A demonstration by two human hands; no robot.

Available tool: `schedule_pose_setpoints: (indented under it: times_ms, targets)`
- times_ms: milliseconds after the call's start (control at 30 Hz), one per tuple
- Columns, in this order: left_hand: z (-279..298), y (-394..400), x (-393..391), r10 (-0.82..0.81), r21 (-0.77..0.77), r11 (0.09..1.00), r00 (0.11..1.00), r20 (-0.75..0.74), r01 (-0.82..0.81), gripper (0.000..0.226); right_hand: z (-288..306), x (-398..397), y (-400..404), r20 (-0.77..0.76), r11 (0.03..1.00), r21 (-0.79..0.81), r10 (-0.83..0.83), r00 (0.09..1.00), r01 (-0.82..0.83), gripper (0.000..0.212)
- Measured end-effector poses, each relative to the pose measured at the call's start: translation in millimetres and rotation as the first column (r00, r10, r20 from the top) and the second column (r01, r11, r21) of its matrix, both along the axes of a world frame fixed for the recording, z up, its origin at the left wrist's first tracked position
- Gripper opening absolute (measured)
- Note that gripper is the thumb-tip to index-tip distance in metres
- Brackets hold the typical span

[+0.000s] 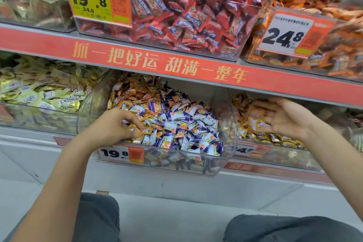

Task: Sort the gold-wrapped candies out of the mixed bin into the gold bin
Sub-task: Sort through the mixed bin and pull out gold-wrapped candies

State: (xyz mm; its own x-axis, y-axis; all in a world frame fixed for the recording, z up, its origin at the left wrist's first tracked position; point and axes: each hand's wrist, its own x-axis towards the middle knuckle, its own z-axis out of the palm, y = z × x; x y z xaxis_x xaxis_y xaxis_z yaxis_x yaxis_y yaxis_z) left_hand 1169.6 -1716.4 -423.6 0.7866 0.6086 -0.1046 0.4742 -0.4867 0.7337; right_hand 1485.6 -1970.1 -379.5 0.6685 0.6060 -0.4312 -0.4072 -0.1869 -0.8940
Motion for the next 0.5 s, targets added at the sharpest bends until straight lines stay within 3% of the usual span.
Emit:
schedule_pose_setpoints:
  times_ms: [100,167,233,300,367,500]
  targets:
    - [-1,0,0,0.056,0.03,0.998,0.996,0.07,-0.058,0.025,4,-13,-3,0.104,0.997,-0.069,0.035,0.994,-0.028,0.041]
    - [-1,-1,-1,0.102,-0.028,0.995,0.985,0.14,-0.099,0.025,11,-36,-2,0.374,0.977,-0.213,0.105,0.921,-0.025,0.031]
    - [1,-3,-2,0.166,-0.093,0.984,0.967,0.193,-0.15,0.022,13,-70,2,0.705,0.951,-0.303,0.182,0.686,0.059,0.022]
    - [3,-3,-2,0.222,-0.128,0.972,0.948,0.229,-0.197,0.019,8,-113,11,0.897,0.964,-0.243,0.181,0.404,0.106,0.021]
    - [5,-5,-2,0.26,-0.15,0.962,0.931,0.256,-0.227,0.018,-6,-153,33,0.942,0.968,-0.252,0.25,0.223,-0.02,0.025]
    - [8,-15,-2,0.305,-0.175,0.949,0.901,0.307,-0.262,0.019,-27,-188,107,0.846,0.831,-0.423,0.505,0.172,-0.36,0.027]
